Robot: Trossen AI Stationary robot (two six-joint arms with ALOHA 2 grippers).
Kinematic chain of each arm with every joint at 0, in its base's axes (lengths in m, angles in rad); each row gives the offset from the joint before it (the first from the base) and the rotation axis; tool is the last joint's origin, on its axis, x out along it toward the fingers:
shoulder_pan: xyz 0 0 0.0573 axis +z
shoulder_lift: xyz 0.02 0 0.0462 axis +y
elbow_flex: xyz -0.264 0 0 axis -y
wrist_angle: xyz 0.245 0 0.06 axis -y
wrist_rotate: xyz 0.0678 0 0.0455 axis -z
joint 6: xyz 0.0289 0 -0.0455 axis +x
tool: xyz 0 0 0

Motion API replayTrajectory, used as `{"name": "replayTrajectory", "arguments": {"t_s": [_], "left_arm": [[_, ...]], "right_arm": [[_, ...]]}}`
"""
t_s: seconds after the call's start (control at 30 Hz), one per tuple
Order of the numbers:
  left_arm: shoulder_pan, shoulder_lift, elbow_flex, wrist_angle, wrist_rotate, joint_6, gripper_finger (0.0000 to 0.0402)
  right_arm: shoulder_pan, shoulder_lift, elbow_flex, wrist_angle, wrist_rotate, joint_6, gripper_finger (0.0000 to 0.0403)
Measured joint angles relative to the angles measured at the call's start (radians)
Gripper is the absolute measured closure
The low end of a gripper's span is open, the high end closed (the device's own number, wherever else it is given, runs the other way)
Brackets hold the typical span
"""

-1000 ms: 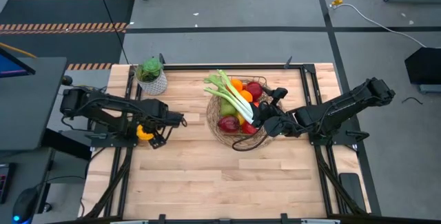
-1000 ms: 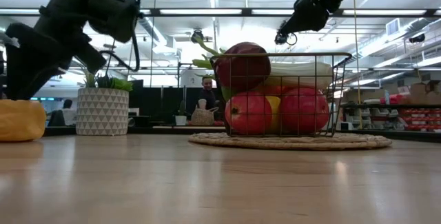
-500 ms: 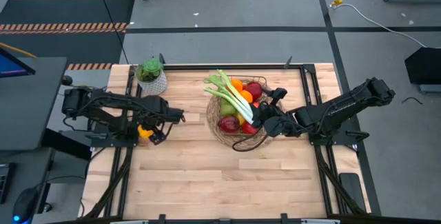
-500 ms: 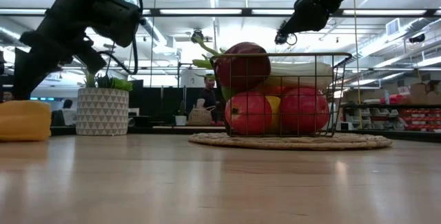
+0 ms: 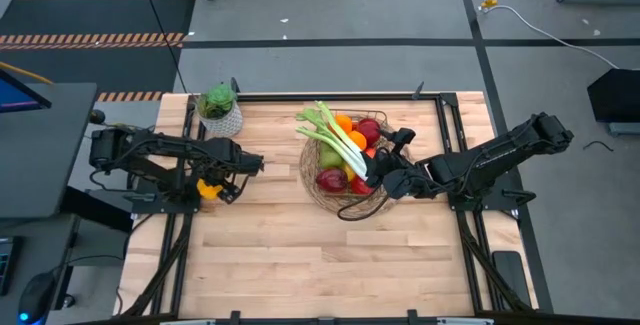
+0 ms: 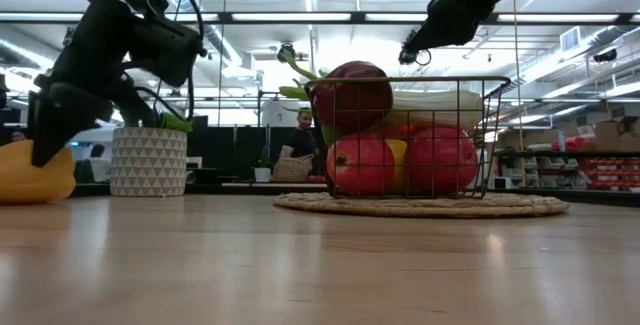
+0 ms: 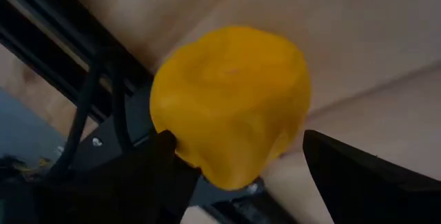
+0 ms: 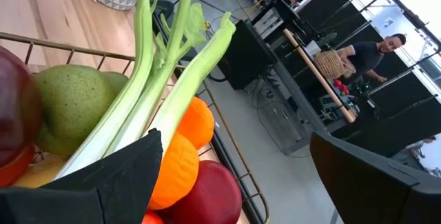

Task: Build produce basket
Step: Put the yellow bell pepper into the wire basket

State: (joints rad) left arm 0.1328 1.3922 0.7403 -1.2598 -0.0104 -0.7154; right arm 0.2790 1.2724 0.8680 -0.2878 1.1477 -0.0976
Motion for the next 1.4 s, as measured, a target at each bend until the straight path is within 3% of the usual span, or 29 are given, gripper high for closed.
{"name": "replayTrajectory", "arguments": {"t_s": [0.17,0.43,0.83,1.1,1.4], "left_arm": [[0.004,0.000,0.008,0.020,-0.061,-0.103,0.0076],[-0.022,0.000,0.008,0.034,-0.071,-0.240,0.0076],[-0.065,0.001,0.012,0.035,-0.099,-0.213,0.0082],[-0.070,0.002,0.117,0.060,-0.090,-0.147,0.0153],[-0.103,0.002,0.235,0.100,-0.102,-0.079,0.0266]], "right_arm": [[0.000,0.000,0.000,0.000,0.000,0.000,0.0029],[0.000,0.000,0.000,-0.008,-0.031,0.027,0.0029],[0.000,0.000,0.000,-0.011,-0.056,0.026,0.0029],[-0.001,0.000,0.000,-0.049,-0.051,0.061,0.0029],[0.000,0.000,0.000,-0.254,-0.050,0.221,0.0029]]}}
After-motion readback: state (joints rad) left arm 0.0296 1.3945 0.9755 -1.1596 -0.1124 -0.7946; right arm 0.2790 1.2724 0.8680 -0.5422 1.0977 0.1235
